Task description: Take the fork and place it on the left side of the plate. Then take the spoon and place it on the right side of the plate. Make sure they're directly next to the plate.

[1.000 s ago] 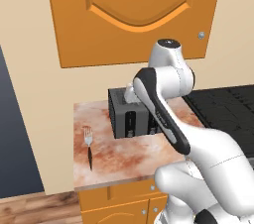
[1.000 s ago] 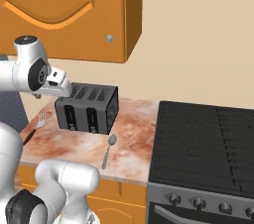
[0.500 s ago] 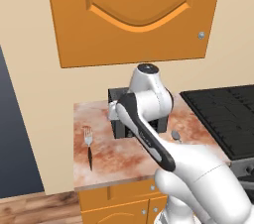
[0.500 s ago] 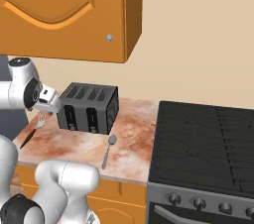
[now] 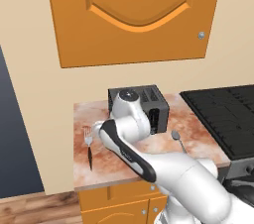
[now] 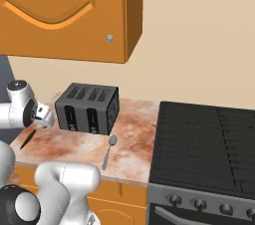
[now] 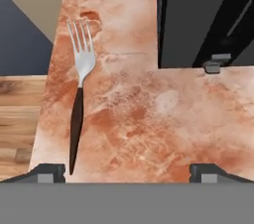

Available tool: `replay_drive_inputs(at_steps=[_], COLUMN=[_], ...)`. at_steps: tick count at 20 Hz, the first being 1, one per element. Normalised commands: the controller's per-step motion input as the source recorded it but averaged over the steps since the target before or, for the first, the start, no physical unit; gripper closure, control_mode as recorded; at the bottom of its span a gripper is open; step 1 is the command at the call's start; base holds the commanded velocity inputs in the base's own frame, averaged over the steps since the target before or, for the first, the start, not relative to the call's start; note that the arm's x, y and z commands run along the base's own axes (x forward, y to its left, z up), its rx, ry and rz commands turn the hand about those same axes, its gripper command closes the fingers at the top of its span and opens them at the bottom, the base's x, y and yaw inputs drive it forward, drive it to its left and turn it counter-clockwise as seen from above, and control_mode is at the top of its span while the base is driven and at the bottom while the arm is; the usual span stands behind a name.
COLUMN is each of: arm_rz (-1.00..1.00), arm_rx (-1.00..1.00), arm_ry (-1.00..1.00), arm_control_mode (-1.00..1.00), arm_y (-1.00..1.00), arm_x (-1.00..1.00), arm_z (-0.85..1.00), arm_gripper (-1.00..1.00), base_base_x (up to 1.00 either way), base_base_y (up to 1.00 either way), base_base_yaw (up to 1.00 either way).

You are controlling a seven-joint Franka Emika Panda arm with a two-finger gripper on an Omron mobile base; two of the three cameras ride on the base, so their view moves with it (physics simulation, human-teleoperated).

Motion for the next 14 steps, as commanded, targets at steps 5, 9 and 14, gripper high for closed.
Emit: replay_drive_inputs(at_steps=[5, 9, 14], arm_rz=[0.0, 0.0, 0.0], arm_rx=[0.05, 0.02, 0.0], arm_ry=[0.04, 0.11, 0.1], arm_control_mode=[-1.0, -1.0, -1.0], arm_y=[0.39, 0.35, 0.53], arm_x=[0.29, 0.33, 0.34], arm_z=[-0.46, -0.31, -0.18], arm_gripper=[-1.0, -1.0, -1.0], base_base_x=[0.0, 0.0, 0.0], base_base_y=[0.0, 0.0, 0.0], base_base_yaw=[0.0, 0.0, 0.0])
